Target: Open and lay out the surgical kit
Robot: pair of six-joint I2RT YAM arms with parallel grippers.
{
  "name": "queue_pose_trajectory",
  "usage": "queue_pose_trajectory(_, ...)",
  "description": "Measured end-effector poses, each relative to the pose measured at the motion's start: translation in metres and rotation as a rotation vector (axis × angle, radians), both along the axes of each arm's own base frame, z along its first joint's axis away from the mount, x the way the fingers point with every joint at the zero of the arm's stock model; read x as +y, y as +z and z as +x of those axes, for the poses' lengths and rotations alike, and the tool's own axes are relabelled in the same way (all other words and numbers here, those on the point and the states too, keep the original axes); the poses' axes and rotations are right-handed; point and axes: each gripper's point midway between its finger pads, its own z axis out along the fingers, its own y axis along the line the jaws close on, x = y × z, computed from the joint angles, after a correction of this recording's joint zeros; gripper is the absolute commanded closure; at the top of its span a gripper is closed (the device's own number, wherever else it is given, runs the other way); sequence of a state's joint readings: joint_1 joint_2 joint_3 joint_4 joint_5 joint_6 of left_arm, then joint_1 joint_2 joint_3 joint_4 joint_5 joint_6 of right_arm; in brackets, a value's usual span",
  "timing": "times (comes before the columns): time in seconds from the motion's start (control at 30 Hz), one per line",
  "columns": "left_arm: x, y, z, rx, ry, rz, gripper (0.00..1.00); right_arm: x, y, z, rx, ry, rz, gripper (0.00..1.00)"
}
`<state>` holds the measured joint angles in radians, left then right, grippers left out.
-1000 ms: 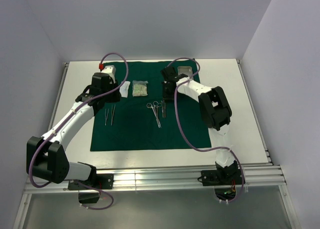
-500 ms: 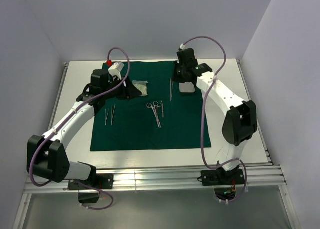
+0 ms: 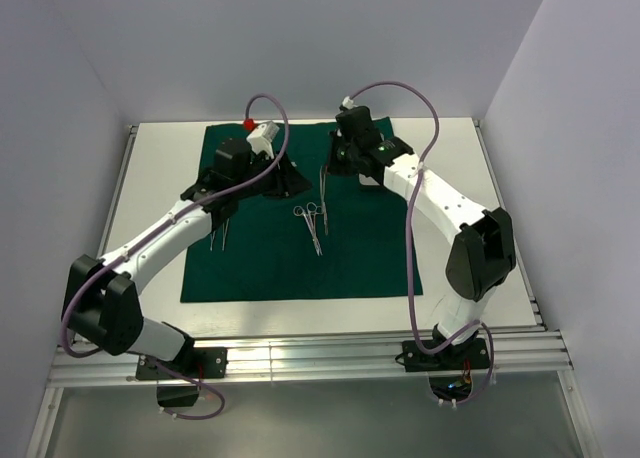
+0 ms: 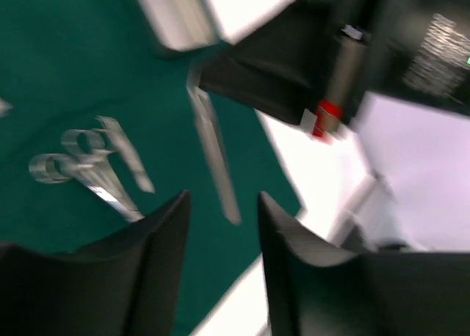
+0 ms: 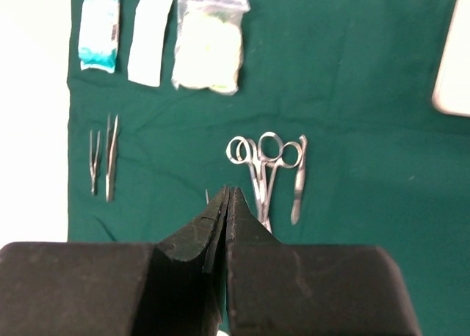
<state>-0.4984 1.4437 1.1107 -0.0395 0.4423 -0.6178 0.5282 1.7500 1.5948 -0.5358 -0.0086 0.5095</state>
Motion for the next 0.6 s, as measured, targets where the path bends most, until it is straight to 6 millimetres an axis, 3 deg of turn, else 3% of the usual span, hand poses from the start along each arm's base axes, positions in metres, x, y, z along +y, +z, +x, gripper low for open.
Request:
queue_pose_trajectory(0.13,0.01,-0.012,0.008,-0.05,0.121,0.121,0.66,0.004,-0.002,-0.005,0.019,-0.022,0.009,1.0)
queue_pose_trajectory(0.3,0.023,-0.018,-0.014,-0.189,0.19,0.256,0.64,-0.001,-0.005,-0.005,0.042,-0.084,0.011,1.0)
queue_pose_trajectory(0.43,0.007,-0.003,-0.04,-0.328,0.166,0.295,0.61,-0.006,-0.012,-0.006,0.072,-0.138,0.001,1.0)
queue_pose_trajectory(0.6,-0.002,0.001,-0.044,-0.391,0.185,0.323,0.6,-0.01,-0.016,-0.009,0.096,-0.197,-0.004,1.0)
